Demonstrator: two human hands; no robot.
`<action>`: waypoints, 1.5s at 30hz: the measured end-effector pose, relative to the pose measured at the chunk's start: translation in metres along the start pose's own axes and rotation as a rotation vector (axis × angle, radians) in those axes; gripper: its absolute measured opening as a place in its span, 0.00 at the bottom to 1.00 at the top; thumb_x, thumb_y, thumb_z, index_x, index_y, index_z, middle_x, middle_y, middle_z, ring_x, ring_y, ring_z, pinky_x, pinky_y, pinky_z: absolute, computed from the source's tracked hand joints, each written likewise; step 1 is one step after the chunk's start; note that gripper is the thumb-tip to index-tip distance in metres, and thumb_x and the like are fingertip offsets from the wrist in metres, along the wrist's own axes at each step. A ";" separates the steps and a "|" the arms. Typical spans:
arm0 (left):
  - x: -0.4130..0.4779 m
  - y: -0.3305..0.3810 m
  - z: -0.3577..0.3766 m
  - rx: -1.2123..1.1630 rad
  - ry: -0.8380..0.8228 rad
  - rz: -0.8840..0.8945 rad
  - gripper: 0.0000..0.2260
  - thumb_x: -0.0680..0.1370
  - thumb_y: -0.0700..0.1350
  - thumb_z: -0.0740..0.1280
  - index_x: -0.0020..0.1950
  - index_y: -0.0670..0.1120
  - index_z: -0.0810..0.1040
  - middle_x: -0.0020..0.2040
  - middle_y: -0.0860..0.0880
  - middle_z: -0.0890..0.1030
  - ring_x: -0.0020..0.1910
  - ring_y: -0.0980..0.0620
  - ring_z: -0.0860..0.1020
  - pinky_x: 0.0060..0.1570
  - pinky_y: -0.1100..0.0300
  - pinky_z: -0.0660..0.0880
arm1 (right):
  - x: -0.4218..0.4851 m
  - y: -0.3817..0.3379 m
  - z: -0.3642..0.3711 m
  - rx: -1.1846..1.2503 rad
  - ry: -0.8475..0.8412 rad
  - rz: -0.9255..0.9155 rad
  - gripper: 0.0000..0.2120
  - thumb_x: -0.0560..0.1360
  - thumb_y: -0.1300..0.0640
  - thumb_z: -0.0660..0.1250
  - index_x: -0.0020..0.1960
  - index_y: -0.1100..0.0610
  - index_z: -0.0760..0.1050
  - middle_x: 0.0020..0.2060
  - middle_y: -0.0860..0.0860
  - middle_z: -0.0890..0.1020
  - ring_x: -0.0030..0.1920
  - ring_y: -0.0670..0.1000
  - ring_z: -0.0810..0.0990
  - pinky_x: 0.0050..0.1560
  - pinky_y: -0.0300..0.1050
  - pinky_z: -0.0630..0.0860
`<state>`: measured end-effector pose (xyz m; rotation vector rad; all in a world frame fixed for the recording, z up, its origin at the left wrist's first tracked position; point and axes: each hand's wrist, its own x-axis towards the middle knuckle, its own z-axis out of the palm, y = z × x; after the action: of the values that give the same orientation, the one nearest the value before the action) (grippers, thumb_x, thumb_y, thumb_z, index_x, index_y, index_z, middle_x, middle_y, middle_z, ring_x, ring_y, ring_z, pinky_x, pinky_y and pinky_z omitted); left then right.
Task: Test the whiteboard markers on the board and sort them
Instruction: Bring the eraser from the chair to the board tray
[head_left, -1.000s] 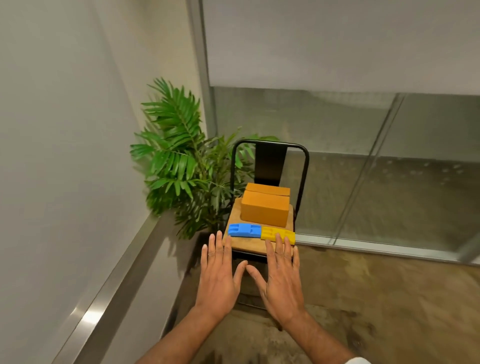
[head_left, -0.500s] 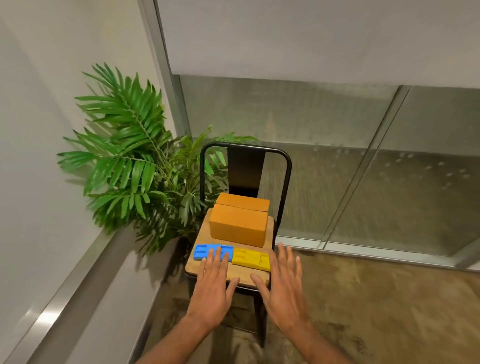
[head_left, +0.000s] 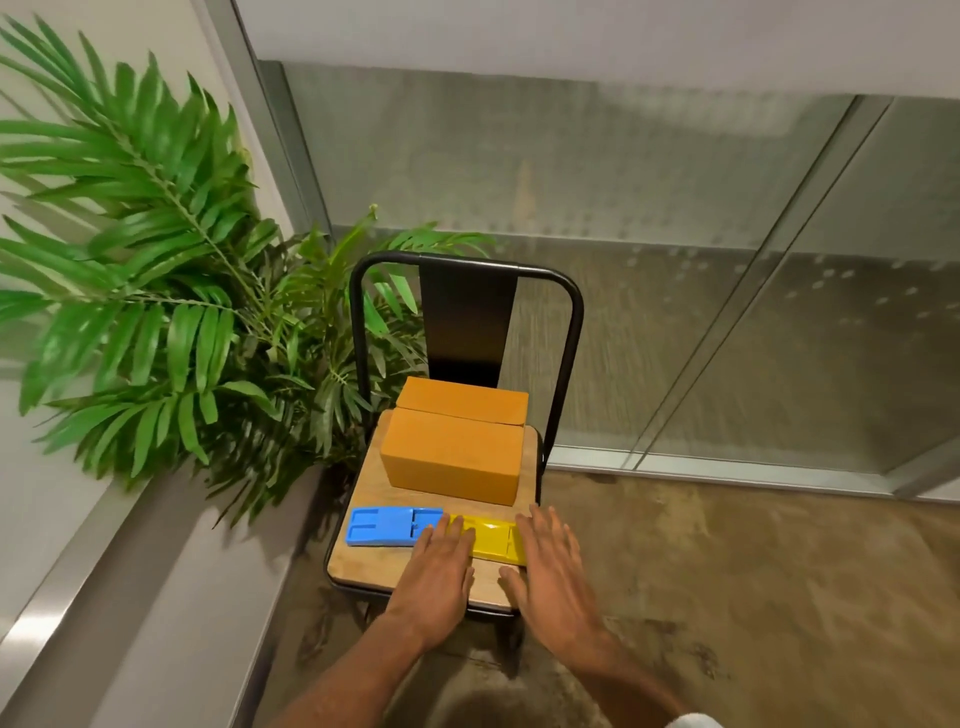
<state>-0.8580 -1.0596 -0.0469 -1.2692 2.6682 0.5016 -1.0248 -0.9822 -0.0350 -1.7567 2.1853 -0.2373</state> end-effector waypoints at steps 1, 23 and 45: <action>0.005 -0.001 0.004 -0.014 -0.004 0.004 0.25 0.87 0.49 0.51 0.83 0.46 0.52 0.84 0.45 0.51 0.83 0.47 0.46 0.81 0.51 0.41 | 0.005 0.001 0.004 0.002 -0.019 0.003 0.31 0.81 0.43 0.57 0.79 0.51 0.50 0.80 0.52 0.48 0.79 0.55 0.44 0.77 0.51 0.43; 0.026 0.004 0.040 -0.091 0.196 0.012 0.27 0.82 0.40 0.65 0.80 0.45 0.63 0.79 0.44 0.68 0.80 0.45 0.61 0.79 0.42 0.52 | 0.030 0.008 0.052 0.124 0.080 -0.050 0.33 0.71 0.65 0.74 0.74 0.56 0.67 0.67 0.58 0.74 0.69 0.61 0.71 0.69 0.62 0.69; -0.087 -0.025 -0.083 -0.227 0.656 0.171 0.16 0.78 0.42 0.70 0.66 0.51 0.77 0.60 0.54 0.79 0.63 0.52 0.74 0.70 0.49 0.66 | -0.032 -0.108 -0.054 0.039 0.313 -0.216 0.38 0.68 0.67 0.73 0.74 0.51 0.63 0.67 0.52 0.69 0.69 0.53 0.66 0.72 0.55 0.63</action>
<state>-0.7825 -1.0407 0.0477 -1.4785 3.3633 0.4839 -0.9386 -0.9796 0.0551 -2.0506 2.1702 -0.6416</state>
